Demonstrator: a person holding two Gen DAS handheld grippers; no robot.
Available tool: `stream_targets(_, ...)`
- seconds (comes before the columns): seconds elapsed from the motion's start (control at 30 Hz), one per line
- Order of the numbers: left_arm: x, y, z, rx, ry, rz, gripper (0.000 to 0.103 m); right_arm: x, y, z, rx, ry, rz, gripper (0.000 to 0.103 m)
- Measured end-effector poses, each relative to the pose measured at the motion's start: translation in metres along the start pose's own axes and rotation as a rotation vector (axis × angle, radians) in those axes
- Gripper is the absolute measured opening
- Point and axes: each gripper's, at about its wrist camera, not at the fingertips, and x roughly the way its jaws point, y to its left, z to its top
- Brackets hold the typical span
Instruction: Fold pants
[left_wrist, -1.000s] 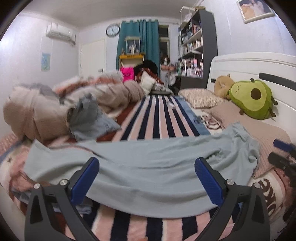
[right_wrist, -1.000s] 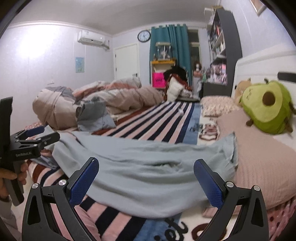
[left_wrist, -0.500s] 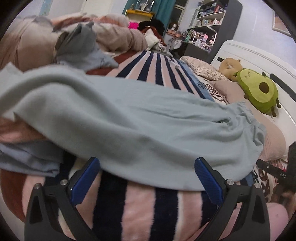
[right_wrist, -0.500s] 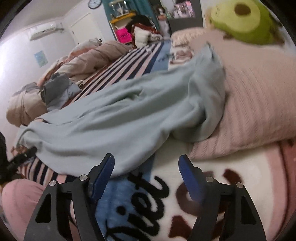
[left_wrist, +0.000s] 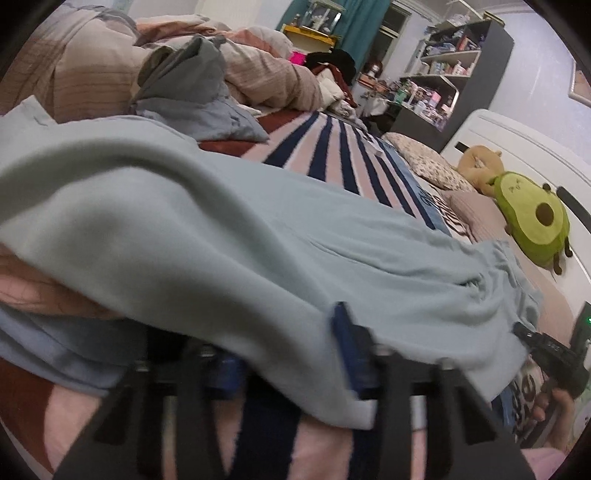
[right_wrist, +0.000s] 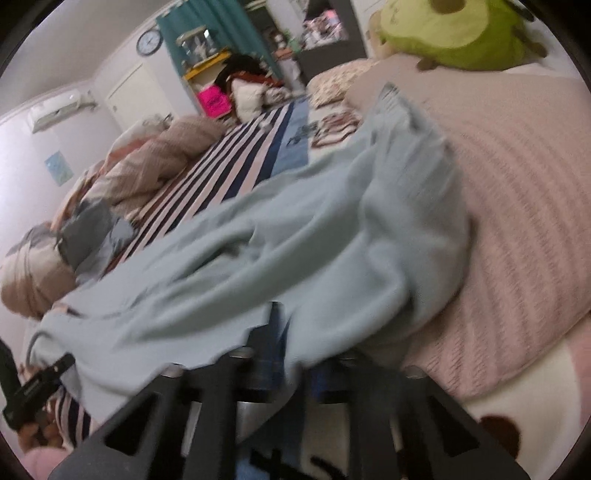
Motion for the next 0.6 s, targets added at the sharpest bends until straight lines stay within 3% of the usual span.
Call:
stream_targets(0.07,-0.003,0.003,0.0,0.002,-0.002,-0.01,0.014,-0.012,0.001,0.003,0.001,-0.051,-0.008,0.004)
stream_targets(0.27,-0.025,0.004,0.006,0.041,-0.051,-0.008,0.013,-0.038,0.008,0.012,-0.046,-0.103,0.013,0.003)
stream_targets(0.6,-0.041,-0.016,0.032,0.119,-0.043,-0.021,0.013,-0.049,0.029,0.053,-0.171,-0.097,0.105,0.003)
